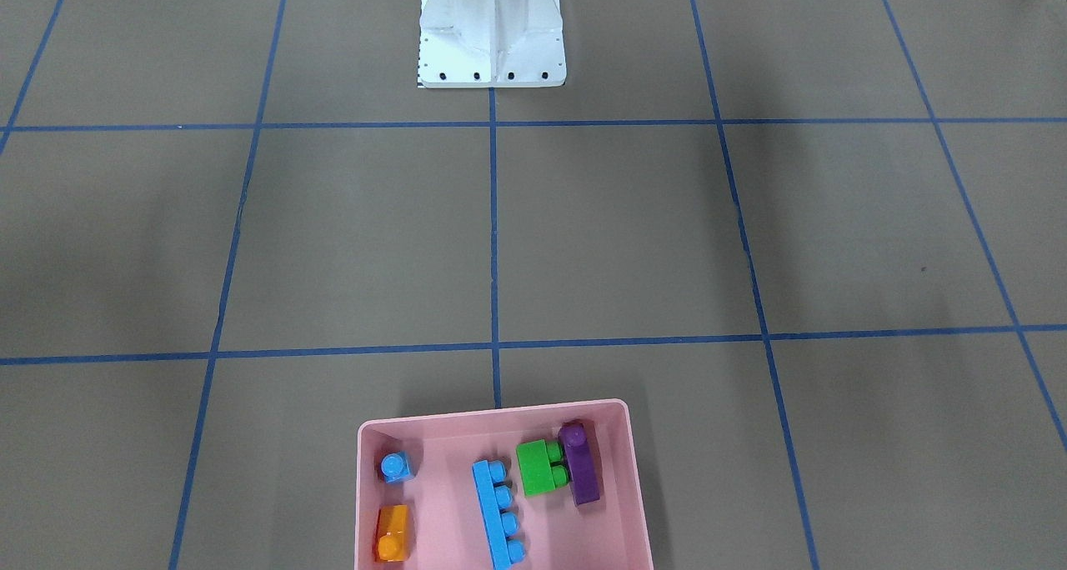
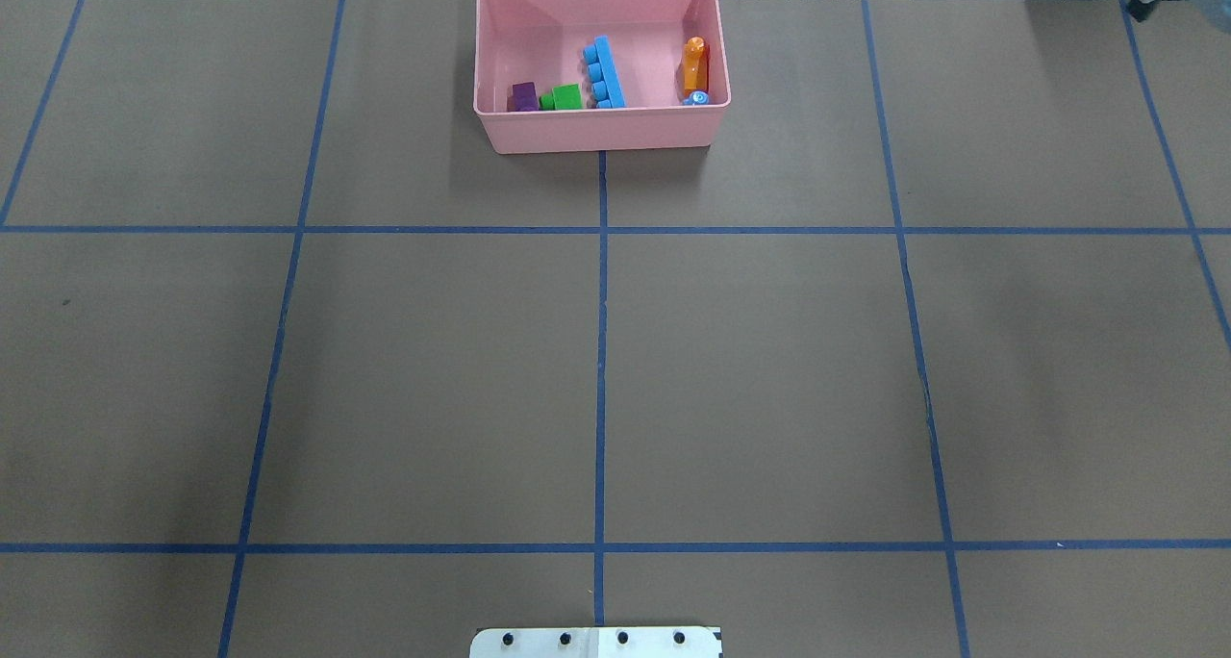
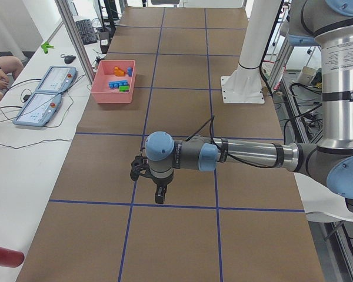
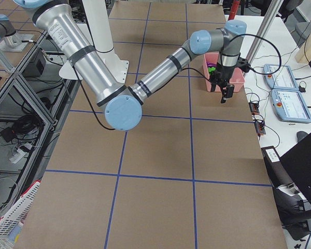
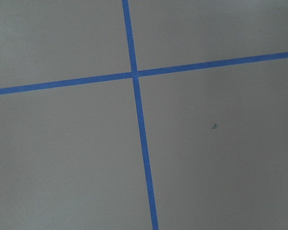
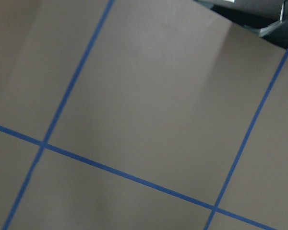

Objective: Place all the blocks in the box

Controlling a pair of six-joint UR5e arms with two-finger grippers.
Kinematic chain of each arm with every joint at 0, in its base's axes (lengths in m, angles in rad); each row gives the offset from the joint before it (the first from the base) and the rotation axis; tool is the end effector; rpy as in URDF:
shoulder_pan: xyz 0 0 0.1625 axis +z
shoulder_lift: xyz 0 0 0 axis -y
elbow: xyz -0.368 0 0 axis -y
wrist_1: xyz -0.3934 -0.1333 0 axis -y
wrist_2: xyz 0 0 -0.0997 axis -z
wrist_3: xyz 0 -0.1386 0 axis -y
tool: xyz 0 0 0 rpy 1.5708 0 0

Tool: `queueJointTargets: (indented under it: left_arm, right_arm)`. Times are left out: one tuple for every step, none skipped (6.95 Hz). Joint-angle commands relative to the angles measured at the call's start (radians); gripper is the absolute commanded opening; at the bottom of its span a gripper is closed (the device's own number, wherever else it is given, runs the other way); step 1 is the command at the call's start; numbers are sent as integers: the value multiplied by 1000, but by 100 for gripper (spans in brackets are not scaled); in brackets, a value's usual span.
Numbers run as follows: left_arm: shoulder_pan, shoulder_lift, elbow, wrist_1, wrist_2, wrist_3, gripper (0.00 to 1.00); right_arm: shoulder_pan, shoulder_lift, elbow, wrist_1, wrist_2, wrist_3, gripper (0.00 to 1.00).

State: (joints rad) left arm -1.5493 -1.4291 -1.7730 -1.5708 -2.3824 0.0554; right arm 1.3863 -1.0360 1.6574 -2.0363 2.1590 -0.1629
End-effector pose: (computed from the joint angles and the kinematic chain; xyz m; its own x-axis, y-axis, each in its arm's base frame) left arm -0.0232 -0.4466 0.5922 0.6850 0.1138 -0.7196 -0.0595 0.9932 0.1005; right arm -0.0590 -0.6236 0.3485 0.7620 -0.3917 0.5157 0.3089 0.9198 0.2421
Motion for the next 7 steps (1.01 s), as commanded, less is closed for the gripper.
queueJointTargets:
  left_arm:
    - [0, 12, 1, 0, 2, 0, 100]
    - [0, 13, 3, 0, 2, -2, 100]
    - [0, 15, 1, 0, 2, -2, 100]
    - [0, 24, 3, 0, 0, 0, 100]
    - [-2, 27, 1, -2, 0, 0, 100]
    - [0, 29, 1, -2, -3, 0, 100]
    - [0, 29, 3, -2, -3, 0, 100]
  right_arm:
    - [129, -305, 2, 231, 62, -145, 100]
    - [169, -423, -1, 308, 67, -148, 100]
    - [209, -514, 5, 336, 62, -152, 100]
    - [259, -548, 4, 343, 61, -150, 100]
    - [276, -562, 7, 343, 56, -150, 100]
    - [276, -582, 7, 343, 50, -136, 100]
    - [276, -582, 8, 337, 57, -132, 100]
